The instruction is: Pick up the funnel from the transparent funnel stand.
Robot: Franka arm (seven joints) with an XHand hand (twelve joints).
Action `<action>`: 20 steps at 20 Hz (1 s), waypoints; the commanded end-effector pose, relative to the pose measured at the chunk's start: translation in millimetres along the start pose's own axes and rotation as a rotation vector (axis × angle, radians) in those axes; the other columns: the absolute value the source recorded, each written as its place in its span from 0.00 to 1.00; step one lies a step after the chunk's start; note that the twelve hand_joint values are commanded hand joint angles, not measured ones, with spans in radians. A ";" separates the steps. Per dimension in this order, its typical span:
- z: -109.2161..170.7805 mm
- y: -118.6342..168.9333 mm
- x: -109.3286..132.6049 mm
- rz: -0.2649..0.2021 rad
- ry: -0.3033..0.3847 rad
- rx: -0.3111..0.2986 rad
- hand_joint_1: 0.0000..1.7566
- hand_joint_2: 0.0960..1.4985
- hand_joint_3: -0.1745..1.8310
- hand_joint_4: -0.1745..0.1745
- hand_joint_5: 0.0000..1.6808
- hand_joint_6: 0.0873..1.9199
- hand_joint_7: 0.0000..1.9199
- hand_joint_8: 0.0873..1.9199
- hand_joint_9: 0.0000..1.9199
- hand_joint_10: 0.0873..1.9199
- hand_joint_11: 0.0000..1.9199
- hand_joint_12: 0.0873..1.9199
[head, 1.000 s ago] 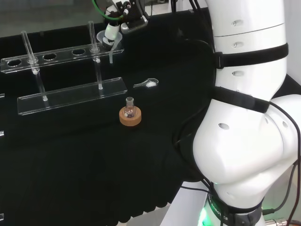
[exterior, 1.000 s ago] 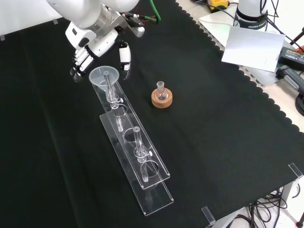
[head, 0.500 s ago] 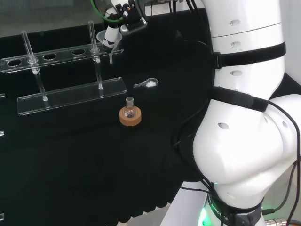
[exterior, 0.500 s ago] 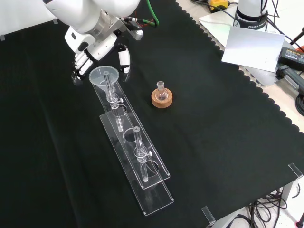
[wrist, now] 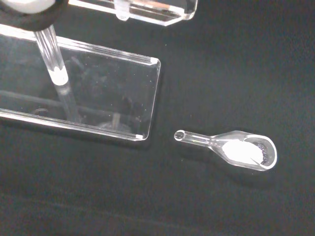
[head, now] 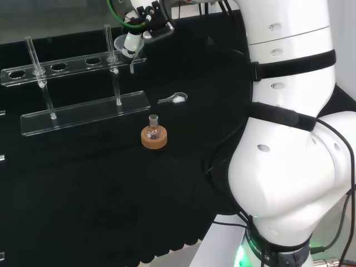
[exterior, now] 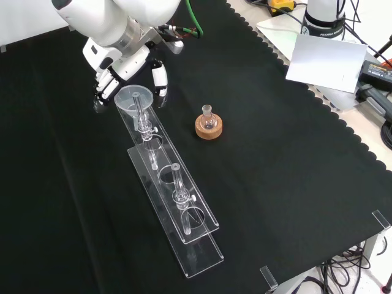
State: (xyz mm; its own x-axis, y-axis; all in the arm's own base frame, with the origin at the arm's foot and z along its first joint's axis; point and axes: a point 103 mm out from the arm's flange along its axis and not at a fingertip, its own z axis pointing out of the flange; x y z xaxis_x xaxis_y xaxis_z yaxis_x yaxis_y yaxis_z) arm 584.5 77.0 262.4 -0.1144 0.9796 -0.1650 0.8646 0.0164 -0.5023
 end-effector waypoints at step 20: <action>-16.9 -28.4 12.4 0.024 -0.083 -0.351 0.53 0.39 0.39 0.33 0.55 0.32 0.44 0.32 0.64 0.13 0.54 0.50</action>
State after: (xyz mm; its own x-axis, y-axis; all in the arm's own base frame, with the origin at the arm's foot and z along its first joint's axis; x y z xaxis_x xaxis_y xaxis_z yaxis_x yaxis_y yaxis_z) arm 571.8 83.6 264.6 -0.1288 0.9719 -0.1970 0.9301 0.0494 -0.3639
